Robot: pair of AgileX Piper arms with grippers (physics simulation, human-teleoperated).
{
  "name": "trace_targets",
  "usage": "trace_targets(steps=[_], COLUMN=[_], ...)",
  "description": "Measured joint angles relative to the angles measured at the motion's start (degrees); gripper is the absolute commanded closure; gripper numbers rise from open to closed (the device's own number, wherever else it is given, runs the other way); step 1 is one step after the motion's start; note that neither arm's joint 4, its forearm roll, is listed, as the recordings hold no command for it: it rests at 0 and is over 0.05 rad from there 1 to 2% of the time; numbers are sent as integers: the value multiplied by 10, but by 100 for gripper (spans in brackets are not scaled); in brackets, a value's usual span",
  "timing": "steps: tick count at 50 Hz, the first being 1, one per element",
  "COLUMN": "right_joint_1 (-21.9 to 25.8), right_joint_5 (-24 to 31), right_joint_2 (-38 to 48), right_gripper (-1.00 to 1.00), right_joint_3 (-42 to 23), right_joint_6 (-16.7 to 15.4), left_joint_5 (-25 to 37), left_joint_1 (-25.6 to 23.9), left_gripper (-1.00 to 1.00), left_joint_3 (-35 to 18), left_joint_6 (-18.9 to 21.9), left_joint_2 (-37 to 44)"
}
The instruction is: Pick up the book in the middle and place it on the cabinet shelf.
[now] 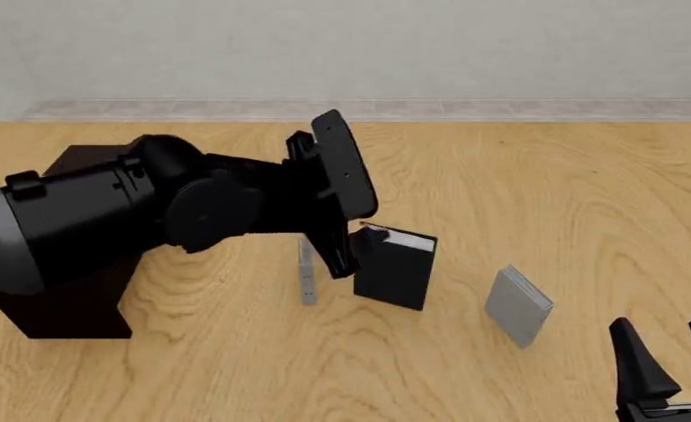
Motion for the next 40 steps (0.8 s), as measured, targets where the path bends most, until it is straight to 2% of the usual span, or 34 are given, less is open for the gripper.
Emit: trace_targets(steps=[16, 40], right_joint_1=[0, 2], right_joint_5=[3, 5], right_joint_2=[0, 0], right_gripper=[-100, -100], right_joint_3=[0, 0], right_joint_6=[1, 4], left_joint_5=[22, 9], left_joint_1=[0, 16], left_gripper=[-100, -100], left_joint_3=[-28, -24], left_joint_6=[30, 97], left_joint_2=[53, 94])
